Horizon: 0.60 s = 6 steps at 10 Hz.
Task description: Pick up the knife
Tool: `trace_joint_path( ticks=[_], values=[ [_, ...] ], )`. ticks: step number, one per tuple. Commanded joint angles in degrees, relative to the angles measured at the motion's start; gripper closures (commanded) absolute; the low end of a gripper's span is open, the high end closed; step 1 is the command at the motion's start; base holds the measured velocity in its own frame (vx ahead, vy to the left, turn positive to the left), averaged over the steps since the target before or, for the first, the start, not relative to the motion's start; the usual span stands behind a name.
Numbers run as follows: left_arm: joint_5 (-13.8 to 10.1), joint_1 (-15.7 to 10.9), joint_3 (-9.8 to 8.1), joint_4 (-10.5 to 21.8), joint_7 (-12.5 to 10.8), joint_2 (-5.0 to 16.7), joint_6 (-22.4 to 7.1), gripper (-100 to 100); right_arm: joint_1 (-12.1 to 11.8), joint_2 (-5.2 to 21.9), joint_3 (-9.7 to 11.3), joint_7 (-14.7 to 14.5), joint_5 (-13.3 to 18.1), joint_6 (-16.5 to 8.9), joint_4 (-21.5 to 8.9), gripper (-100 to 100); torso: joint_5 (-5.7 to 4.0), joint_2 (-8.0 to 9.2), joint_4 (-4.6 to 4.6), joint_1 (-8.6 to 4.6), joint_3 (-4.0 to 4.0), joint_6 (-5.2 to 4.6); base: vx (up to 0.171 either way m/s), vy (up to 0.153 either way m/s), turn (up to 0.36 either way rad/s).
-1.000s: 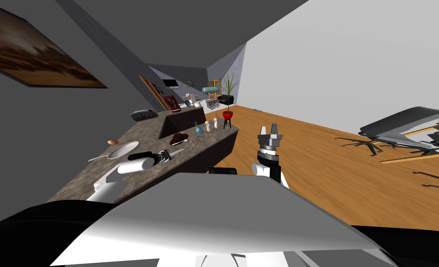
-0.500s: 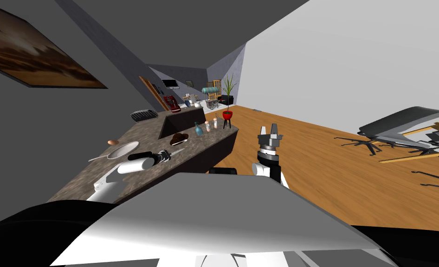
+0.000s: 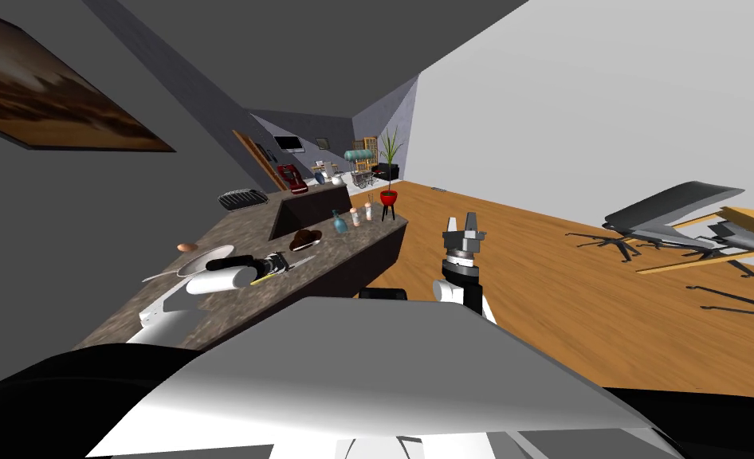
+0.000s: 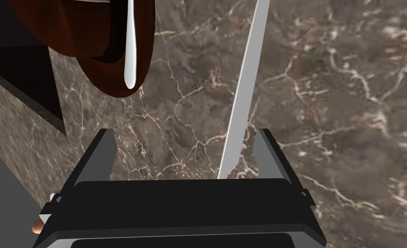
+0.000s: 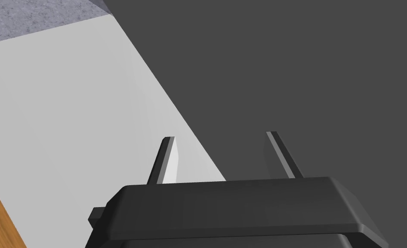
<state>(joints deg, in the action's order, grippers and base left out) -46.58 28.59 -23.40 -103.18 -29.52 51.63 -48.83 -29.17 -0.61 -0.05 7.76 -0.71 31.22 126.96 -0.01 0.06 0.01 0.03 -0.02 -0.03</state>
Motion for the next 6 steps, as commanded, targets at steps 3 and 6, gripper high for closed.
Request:
trace_joint_path(
  ticks=[3,6],
  values=[
    [-2.1,-0.5,-0.93,0.2,-1.9,4.0,-2.0,-100,0.0,0.0,0.0,0.0,0.0,0.0,0.0,0,0.01,-0.03,-0.01,0.01,0.01,0.01,-0.011,-0.009,-0.049],
    [-4.2,0.2,-1.96,-0.4,-3.4,7.2,-3.7,-100,0.0,0.0,0.0,0.0,0.0,0.0,0.0,0,0.02,-0.08,-0.02,0.02,0.05,0.01,0.001,-0.007,-0.054]
  ],
)
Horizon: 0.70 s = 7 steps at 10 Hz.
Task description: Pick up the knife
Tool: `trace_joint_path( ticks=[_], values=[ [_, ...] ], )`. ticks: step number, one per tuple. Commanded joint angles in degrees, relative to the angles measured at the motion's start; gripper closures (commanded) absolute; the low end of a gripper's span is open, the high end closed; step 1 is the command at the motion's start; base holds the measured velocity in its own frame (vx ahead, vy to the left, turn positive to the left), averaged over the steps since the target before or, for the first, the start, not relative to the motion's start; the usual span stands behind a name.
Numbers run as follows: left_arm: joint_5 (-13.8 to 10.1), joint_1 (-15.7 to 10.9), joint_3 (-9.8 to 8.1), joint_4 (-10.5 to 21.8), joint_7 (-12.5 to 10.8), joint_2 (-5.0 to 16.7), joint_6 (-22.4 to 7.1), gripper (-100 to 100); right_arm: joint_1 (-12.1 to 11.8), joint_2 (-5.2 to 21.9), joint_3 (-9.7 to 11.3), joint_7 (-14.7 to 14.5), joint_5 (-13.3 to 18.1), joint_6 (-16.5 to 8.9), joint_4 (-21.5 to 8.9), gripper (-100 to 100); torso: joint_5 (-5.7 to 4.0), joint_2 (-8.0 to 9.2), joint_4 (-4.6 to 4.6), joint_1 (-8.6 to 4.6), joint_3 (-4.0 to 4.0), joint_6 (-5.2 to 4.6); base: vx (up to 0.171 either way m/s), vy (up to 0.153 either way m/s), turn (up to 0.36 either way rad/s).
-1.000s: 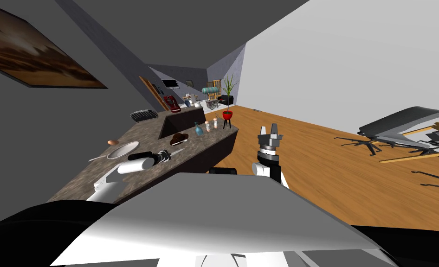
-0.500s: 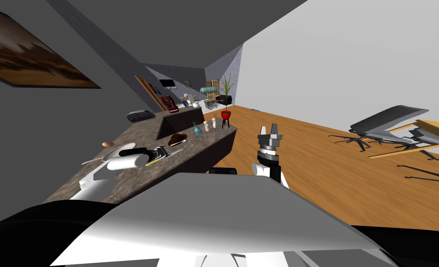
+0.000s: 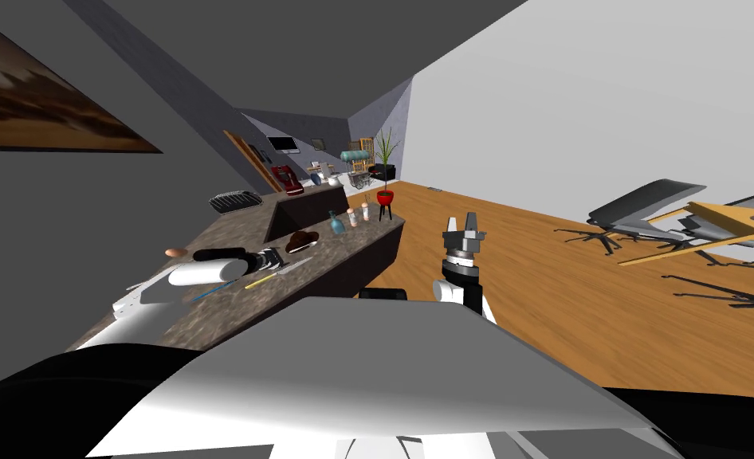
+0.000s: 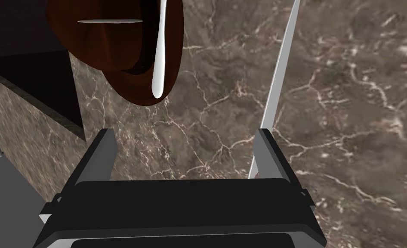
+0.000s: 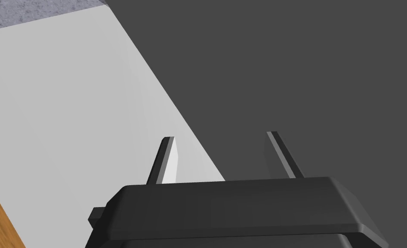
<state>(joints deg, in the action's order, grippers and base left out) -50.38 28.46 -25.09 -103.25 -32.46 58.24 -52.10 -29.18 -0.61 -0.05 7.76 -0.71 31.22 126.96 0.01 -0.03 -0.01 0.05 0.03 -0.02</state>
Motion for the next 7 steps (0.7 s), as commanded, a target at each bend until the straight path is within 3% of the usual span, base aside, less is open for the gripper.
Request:
trace_joint_path(
  ticks=[1,4,7],
  values=[
    [-1.1,0.5,-0.58,-0.5,-1.0,1.7,-1.0,-100,0.0,0.0,0.0,0.0,0.0,0.0,0.0,0,0.0,0.0,0.0,0.0,0.0,0.0,0.007,-0.009,-0.058],
    [-4.0,1.8,-1.51,-0.9,-3.1,5.6,-3.7,-100,0.0,0.0,0.0,0.0,0.0,0.0,0.0,0,0.0,-0.01,0.0,-0.01,0.01,0.0,0.005,-0.009,-0.08],
    [-6.2,3.0,-1.89,-0.8,-4.7,7.7,-6.4,-100,0.0,0.0,0.0,0.0,0.0,0.0,0.0,0,0.02,0.03,0.0,0.05,-0.01,0.0,-0.006,0.009,-0.105]
  ],
)
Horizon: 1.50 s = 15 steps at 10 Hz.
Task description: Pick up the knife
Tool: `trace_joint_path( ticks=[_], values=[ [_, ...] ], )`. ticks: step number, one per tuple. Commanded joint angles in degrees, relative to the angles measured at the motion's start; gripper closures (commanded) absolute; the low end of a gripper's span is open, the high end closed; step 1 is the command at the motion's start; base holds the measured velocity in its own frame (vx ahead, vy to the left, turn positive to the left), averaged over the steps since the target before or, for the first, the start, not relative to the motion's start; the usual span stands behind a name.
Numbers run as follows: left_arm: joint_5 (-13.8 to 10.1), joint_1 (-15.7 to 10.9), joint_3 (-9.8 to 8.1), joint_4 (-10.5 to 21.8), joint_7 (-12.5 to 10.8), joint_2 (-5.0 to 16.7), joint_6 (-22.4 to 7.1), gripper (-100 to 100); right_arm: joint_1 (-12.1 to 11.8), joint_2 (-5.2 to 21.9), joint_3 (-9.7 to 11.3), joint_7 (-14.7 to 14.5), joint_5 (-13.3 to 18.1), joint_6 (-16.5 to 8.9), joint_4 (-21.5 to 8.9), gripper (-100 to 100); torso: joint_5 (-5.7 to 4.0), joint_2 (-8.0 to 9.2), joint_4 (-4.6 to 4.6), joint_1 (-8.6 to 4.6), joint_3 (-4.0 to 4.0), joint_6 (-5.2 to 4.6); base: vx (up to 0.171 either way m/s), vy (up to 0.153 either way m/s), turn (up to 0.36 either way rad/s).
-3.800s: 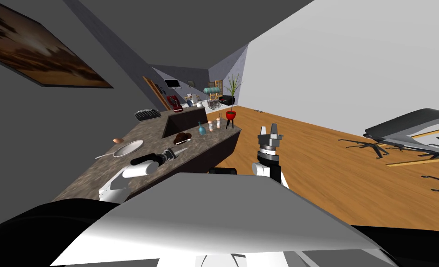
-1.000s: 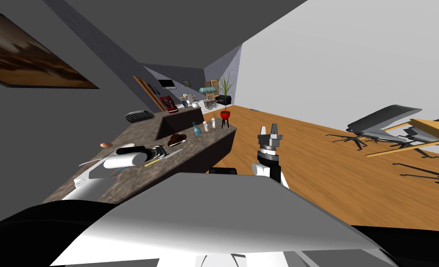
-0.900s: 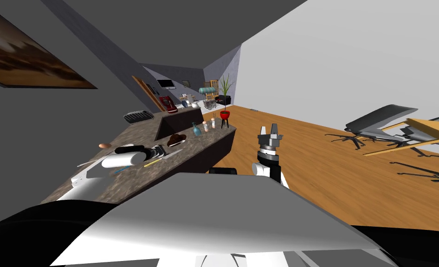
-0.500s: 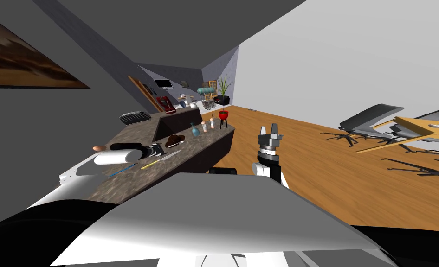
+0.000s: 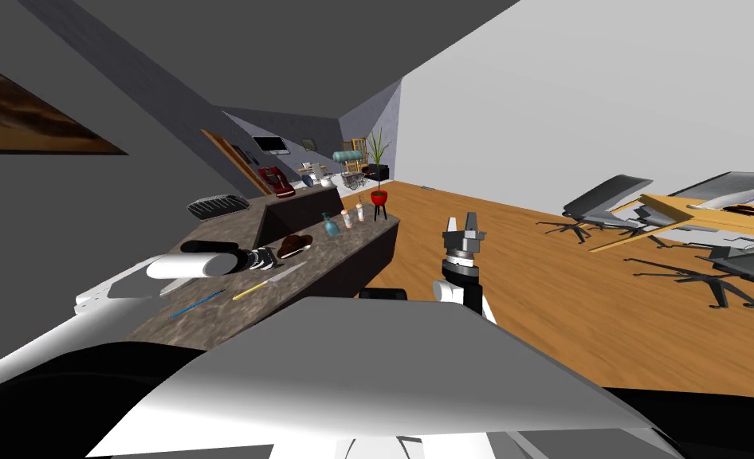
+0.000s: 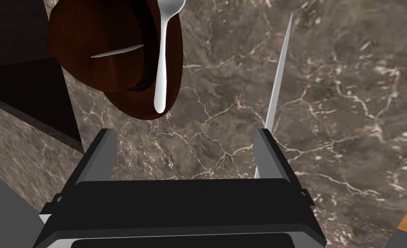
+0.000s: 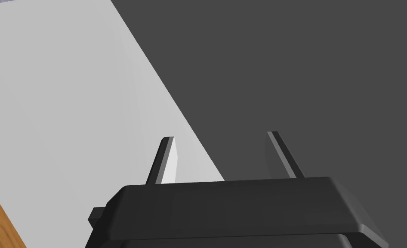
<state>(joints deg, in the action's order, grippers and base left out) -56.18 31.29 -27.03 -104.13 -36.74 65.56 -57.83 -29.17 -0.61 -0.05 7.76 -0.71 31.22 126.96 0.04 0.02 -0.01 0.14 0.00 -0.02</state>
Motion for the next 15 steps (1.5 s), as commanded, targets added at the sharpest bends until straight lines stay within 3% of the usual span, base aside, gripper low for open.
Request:
trace_joint_path(
  ticks=[1,6,15],
  values=[
    [-1.2,0.6,-0.02,0.3,-0.9,0.9,-1.7,-100,0.0,0.0,0.0,0.0,0.0,0.0,0.0,0,0.0,0.0,0.0,0.0,0.0,0.0,-0.012,0.027,-0.102],
    [-4.7,3.0,0.07,1.6,-3.0,1.8,-7.7,-100,0.0,0.0,0.0,0.0,0.0,0.0,0.0,0,0.05,0.05,0.01,0.19,-0.03,0.01,-0.022,0.051,-0.158],
    [-10.1,7.1,1.2,5.3,-5.7,0.0,-19.0,-100,0.0,0.0,0.0,0.0,0.0,0.0,0.0,0,0.08,0.12,0.03,0.31,-0.08,0.03,-0.042,0.076,-0.173]
  ],
)
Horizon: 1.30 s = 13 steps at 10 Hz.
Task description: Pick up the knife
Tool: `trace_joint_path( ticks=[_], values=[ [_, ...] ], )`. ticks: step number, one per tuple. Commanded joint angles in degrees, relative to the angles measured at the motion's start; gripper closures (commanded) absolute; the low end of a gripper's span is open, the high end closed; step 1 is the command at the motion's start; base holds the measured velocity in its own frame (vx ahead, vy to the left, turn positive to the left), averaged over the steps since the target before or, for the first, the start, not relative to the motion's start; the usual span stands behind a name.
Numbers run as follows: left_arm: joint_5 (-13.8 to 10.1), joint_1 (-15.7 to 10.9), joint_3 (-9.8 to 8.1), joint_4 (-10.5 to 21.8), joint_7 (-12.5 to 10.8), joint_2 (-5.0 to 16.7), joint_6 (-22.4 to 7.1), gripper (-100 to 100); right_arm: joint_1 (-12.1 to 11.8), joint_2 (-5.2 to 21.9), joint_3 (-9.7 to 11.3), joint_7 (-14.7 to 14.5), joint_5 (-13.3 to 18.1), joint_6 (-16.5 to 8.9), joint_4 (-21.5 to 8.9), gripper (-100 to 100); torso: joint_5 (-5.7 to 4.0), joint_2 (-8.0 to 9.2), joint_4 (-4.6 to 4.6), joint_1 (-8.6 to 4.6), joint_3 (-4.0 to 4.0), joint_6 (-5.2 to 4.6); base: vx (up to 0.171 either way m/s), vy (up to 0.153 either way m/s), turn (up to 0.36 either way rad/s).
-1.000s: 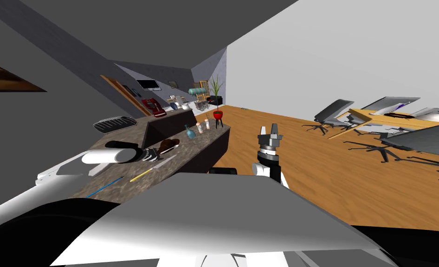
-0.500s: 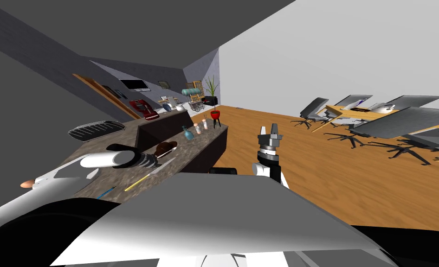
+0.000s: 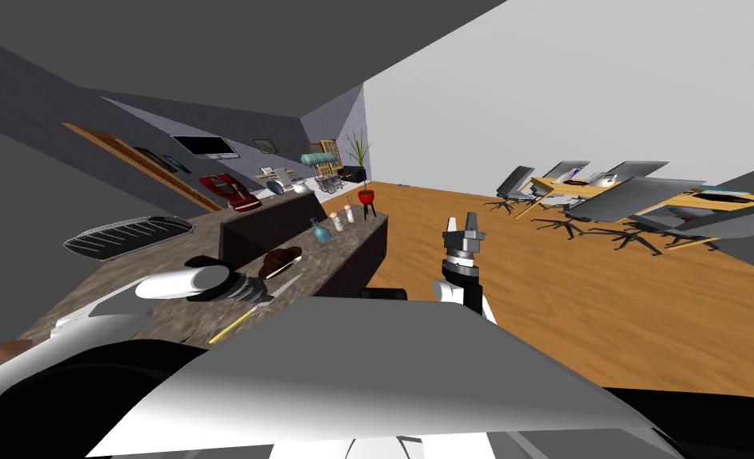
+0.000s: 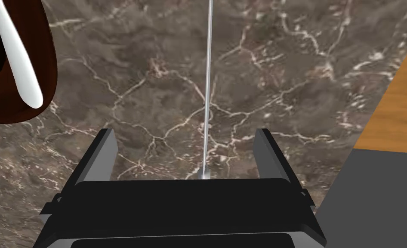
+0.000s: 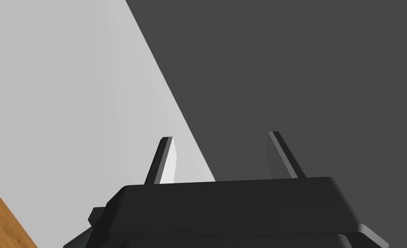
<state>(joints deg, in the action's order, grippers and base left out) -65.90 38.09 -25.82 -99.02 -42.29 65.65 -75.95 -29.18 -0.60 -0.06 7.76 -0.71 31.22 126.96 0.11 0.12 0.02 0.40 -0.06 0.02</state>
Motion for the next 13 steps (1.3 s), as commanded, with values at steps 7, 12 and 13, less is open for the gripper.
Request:
trace_joint_path(
  ticks=[7,12,13],
  values=[
    [-0.8,0.8,2.06,3.8,0.3,-2.1,-3.2,-100,0.0,0.0,0.0,0.0,0.0,0.0,0.0,0,-0.06,-0.17,-0.04,-0.26,0.1,0.02,-0.026,0.034,-0.096],
    [-0.1,0.9,2.34,4.1,0.7,-3.0,-2.5,100,0.0,0.0,0.0,0.0,0.0,0.0,0.0,0,-0.08,-0.22,-0.05,-0.29,0.13,0.02,0.003,-0.007,-0.016],
    [-0.1,0.9,2.34,4.1,0.6,-3.0,-2.6,100,0.0,0.0,0.0,0.0,0.0,0.0,0.0,0,-0.07,-0.22,-0.04,-0.26,0.12,-0.02,0.001,0.0,0.011]
  ],
)
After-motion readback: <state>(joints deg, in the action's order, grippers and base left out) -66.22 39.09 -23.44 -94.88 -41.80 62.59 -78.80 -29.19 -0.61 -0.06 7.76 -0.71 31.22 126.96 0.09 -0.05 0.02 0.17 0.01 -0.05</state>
